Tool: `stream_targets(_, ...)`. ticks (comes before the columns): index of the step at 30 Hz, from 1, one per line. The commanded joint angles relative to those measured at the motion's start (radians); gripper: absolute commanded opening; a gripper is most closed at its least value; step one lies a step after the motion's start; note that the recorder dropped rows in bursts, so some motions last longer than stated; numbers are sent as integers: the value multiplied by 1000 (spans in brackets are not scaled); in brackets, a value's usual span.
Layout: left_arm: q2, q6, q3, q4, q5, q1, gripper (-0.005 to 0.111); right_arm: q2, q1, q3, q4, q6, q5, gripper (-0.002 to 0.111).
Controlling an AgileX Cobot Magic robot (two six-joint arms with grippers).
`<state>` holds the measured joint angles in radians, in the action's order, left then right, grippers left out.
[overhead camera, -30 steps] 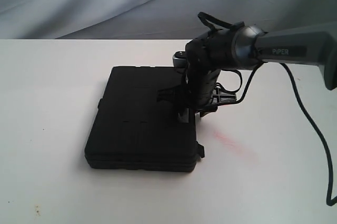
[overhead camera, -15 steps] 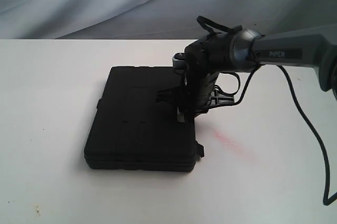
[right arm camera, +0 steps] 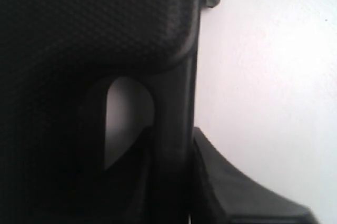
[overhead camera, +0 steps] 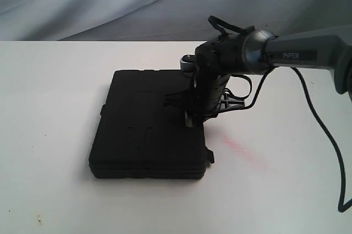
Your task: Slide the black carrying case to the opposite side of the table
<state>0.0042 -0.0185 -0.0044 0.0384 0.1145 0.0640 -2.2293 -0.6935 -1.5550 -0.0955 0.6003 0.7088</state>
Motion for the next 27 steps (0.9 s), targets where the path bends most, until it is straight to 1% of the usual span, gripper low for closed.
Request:
stream_targets(1,-4,-2,4,6,-6,-3,0,9,23,-6,25,-60,-12,0)
stream_targets(9,-4,-2,4,6,-6,-3,0,25,68,5,30,-98,-20,0)
stream_targets(19,-4,-2,4,6,-6,-3,0,89,151,159,30,-115,-118,0)
stream_targets(27,-4,-2,4,6,-6,-3,0,131,229,233,-21,-151,-136,0)
